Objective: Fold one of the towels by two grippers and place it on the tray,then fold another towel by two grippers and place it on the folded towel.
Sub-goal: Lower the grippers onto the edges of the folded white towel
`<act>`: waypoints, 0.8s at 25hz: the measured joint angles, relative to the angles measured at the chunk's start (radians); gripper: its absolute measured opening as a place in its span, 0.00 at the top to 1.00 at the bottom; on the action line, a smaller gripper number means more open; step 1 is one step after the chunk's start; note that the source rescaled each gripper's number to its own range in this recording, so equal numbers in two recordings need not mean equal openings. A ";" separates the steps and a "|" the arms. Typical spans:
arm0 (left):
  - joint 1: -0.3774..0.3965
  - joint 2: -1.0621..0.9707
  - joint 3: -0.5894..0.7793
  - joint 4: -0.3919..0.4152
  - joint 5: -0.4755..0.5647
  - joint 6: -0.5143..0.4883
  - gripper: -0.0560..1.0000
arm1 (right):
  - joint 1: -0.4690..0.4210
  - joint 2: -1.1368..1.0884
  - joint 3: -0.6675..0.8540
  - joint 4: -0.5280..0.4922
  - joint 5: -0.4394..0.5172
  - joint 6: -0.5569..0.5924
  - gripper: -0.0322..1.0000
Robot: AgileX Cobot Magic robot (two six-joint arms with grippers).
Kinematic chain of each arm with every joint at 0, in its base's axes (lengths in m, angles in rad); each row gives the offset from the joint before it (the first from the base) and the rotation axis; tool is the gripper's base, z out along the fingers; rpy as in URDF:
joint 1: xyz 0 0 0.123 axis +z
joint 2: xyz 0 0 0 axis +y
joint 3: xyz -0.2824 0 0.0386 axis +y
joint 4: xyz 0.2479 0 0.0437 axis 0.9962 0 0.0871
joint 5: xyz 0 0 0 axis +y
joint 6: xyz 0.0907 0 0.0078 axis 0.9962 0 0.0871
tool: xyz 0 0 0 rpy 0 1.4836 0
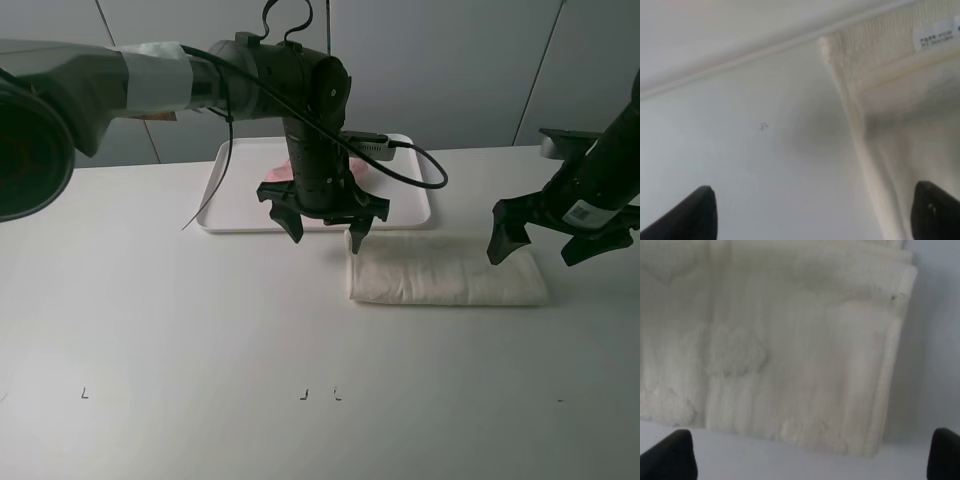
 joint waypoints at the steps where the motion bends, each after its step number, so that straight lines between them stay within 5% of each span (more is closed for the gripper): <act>1: 0.000 0.000 0.000 0.000 0.000 -0.009 0.01 | 0.000 0.009 -0.017 0.000 0.017 0.000 0.00; 20: 0.000 0.053 0.000 -0.001 0.009 -0.051 0.01 | 0.000 0.068 -0.100 -0.004 0.127 0.000 0.00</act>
